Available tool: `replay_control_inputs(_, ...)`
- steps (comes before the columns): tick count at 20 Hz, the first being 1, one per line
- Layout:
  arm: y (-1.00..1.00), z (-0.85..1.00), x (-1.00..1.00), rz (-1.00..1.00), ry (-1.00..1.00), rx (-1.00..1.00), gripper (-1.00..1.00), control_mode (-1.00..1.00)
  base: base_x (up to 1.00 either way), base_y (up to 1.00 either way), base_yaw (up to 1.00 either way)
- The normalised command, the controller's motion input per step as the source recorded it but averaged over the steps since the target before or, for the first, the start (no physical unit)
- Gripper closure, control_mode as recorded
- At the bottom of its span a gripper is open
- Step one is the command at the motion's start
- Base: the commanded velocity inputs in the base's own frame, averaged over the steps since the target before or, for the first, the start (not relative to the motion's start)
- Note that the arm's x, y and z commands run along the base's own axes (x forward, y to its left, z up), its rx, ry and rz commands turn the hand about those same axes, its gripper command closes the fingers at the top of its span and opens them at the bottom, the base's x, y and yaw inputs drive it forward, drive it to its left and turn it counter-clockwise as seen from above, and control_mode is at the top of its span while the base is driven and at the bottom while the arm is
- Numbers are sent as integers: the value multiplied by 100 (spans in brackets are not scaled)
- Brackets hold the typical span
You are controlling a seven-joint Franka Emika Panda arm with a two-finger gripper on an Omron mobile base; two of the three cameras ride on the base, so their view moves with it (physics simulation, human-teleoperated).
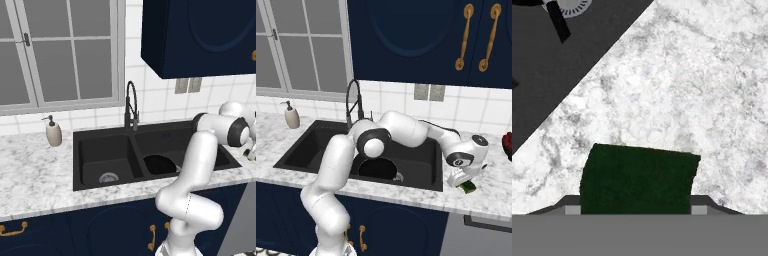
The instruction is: Pick the pan and sponge and place them into the sink. Then turn on the water.
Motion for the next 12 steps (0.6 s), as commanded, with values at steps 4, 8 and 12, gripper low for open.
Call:
replay_control_inputs(4, 44, 0, -18, 63, -20, -1, 100, -100, 0, 0, 0)
replay_control_inputs(8, 37, 2, -2, 68, -13, 0, 100, -100, 0, 0, 0)
replay_control_inputs(12, 42, 26, 0, 58, -9, -1, 100, -100, 0, 0, 0)
